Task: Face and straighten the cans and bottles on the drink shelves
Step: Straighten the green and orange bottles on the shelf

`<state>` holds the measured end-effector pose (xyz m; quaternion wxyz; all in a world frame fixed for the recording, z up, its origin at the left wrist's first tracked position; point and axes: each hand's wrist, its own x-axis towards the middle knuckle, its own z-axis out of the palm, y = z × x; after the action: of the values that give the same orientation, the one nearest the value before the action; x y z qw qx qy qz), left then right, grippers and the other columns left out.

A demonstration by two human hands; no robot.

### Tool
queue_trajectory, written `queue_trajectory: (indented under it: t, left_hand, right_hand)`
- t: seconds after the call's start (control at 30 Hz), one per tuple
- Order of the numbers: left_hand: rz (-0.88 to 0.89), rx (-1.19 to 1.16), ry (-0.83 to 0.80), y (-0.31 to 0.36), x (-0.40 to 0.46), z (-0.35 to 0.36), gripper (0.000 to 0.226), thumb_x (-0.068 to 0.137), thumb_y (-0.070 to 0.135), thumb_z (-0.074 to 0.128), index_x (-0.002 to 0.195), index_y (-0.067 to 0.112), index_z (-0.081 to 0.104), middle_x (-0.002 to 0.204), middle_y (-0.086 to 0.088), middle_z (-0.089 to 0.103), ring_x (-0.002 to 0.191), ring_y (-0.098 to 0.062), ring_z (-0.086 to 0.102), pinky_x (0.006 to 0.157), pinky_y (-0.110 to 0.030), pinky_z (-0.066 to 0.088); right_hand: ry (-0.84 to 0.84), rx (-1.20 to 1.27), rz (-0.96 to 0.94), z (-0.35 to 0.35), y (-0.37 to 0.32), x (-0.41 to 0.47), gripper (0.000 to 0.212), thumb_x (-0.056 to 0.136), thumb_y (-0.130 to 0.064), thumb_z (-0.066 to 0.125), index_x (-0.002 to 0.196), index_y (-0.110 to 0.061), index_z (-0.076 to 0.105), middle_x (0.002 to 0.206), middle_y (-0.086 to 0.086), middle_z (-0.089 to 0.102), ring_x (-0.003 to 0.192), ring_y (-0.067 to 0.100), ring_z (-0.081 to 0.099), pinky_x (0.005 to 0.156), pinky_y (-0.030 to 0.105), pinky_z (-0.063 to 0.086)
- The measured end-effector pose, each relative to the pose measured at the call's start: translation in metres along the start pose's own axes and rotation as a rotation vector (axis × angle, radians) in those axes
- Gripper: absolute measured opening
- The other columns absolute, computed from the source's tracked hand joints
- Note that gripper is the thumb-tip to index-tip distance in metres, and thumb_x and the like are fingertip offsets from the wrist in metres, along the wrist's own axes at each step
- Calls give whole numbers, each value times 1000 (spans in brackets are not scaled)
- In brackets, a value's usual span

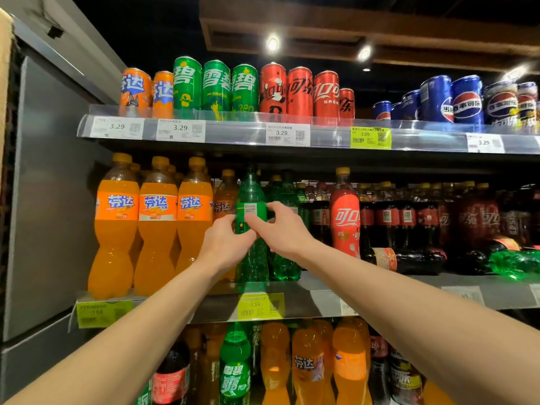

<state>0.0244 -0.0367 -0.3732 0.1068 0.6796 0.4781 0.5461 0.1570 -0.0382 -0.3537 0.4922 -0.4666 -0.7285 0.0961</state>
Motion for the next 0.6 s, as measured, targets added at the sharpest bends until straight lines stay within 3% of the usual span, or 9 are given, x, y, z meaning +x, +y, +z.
queue_trajectory:
  t: [0.1,0.17,0.23,0.33,0.4,0.5,0.6]
  left_hand:
    - [-17,53,33,4,-2,4,54,94,26,64,143,15,45,121,5,57,84,-1,54,61,-14,41]
    - [-13,112,134,9,-5,7,58,88,28,70,137,14,44,124,-1,53,104,-13,57,81,-27,51]
    - [35,197,257,18,-8,11,60,82,33,74,130,13,43,126,-7,49,117,-25,50,92,-37,49]
    - [158,160,308,44,-17,19,47,84,30,73,119,16,46,117,-2,49,102,-20,53,78,-34,47]
    - [197,100,254,62,-21,35,35,87,25,69,114,19,48,113,1,50,94,-14,53,75,-31,46]
    - [173,-37,130,91,-26,73,25,86,22,66,107,20,51,105,1,56,91,-17,55,81,-38,50]
    - [149,-133,-6,121,-34,119,15,87,18,61,101,18,53,96,-3,62,89,-22,60,79,-41,51]
  right_hand:
    - [5,3,14,-1,2,-1,50,97,-47,60,135,-17,49,96,-4,64,67,7,57,55,20,42]
    - [1,-16,24,-8,1,-3,56,98,-49,58,141,-16,45,101,-4,63,73,9,60,60,23,46]
    - [16,-39,32,-17,1,-7,66,97,-56,53,147,-14,42,118,2,62,90,16,65,74,32,54]
    - [45,-74,18,-38,2,-15,63,97,-61,46,139,-15,52,129,5,62,108,23,65,90,46,57]
    - [68,-97,10,-56,5,-22,48,99,-55,43,117,-15,63,113,3,67,101,23,67,88,49,57]
    - [117,-107,46,-93,20,-37,38,104,-42,39,82,-18,60,85,2,64,83,21,64,74,43,54]
    - [167,-156,96,-137,47,-54,41,105,-35,39,72,-15,55,74,2,58,69,16,54,63,34,41]
